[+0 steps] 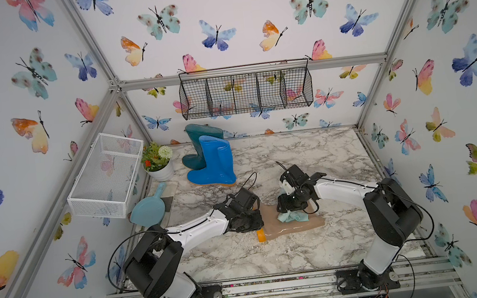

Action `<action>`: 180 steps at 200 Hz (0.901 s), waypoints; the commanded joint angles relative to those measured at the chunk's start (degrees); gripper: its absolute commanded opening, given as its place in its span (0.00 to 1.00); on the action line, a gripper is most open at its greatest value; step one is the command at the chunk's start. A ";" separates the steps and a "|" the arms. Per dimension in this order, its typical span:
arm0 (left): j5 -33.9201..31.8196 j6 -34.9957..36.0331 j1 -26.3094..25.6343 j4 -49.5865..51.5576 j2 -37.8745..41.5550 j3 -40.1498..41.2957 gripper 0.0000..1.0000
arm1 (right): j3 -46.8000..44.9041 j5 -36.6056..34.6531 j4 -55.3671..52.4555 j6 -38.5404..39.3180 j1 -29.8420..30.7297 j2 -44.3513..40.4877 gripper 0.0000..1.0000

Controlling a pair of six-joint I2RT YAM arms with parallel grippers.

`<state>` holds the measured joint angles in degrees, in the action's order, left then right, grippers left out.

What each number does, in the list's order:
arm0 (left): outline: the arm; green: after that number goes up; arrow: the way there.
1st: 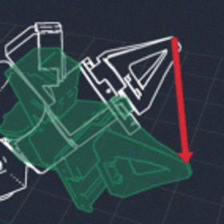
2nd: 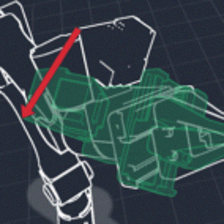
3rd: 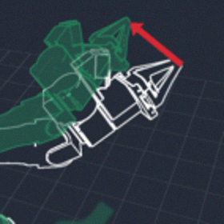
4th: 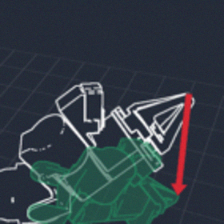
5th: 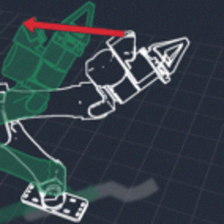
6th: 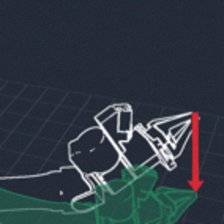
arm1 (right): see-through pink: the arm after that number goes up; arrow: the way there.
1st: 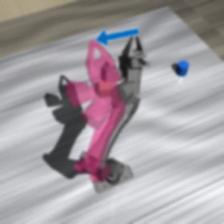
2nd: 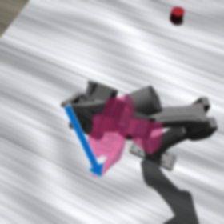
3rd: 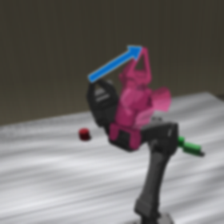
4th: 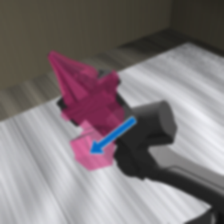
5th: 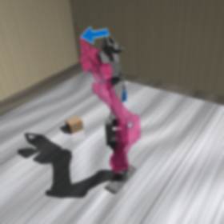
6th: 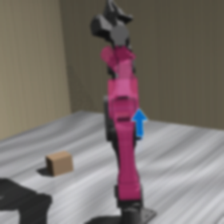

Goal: Wipe the rubber boots with a cloth
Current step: Wipe the dirt off the rubber boot.

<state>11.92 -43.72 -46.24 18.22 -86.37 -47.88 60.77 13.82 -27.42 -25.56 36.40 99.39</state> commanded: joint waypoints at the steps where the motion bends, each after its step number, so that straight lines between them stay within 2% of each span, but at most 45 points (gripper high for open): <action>1: 3.37 1.19 -1.50 -4.66 -3.87 1.47 0.00 | 0.48 -1.97 -1.53 -0.20 0.05 3.25 0.74; 23: 3.37 0.95 -1.99 -4.95 -4.40 0.91 0.00 | 0.97 -2.71 -2.55 -1.13 2.96 6.36 0.78; 38: 3.38 1.00 -2.30 -4.95 -4.73 0.68 0.00 | 3.19 -6.56 -5.98 -1.63 5.89 9.88 0.75; 47: 3.45 0.93 -2.30 -4.87 -4.77 0.68 0.00 | 4.03 -8.11 -7.34 -1.68 7.01 11.32 0.60; 65: 3.13 0.95 -2.45 -4.61 -4.62 0.68 0.00 | 3.66 -9.18 -7.27 -1.72 7.28 11.00 0.16; 70: 3.04 0.99 -2.45 -4.60 -4.52 0.68 0.00 | 3.65 -9.41 -6.95 -1.52 7.28 10.29 0.07; 75: 2.97 0.98 -2.45 -4.53 -4.43 0.81 0.00 | 3.60 -9.43 -6.51 -1.26 7.28 9.50 0.03; 92: 2.78 1.00 -2.45 -4.51 -4.25 1.14 0.00 | 4.03 -7.03 -4.28 -0.14 7.28 6.43 0.03; 115: 2.58 0.89 -2.45 -4.80 -4.20 1.21 0.00 | 5.40 0.77 1.17 -0.45 7.62 3.03 0.02; 145: 2.67 0.52 -2.45 -5.12 -4.59 1.22 0.00 | 6.63 9.83 8.05 -2.78 8.73 2.58 0.03; 164: 2.67 0.39 -2.64 -5.16 -4.61 1.47 0.00 | 5.29 10.28 10.20 -2.64 8.73 2.14 0.03; 180: 2.66 0.29 -2.65 -5.39 -4.51 1.76 0.00 | 5.31 5.72 7.27 -0.50 8.22 2.95 0.03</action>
<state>11.53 -44.16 -46.63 18.35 -86.74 -48.21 66.08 17.72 -23.07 -27.40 44.69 102.96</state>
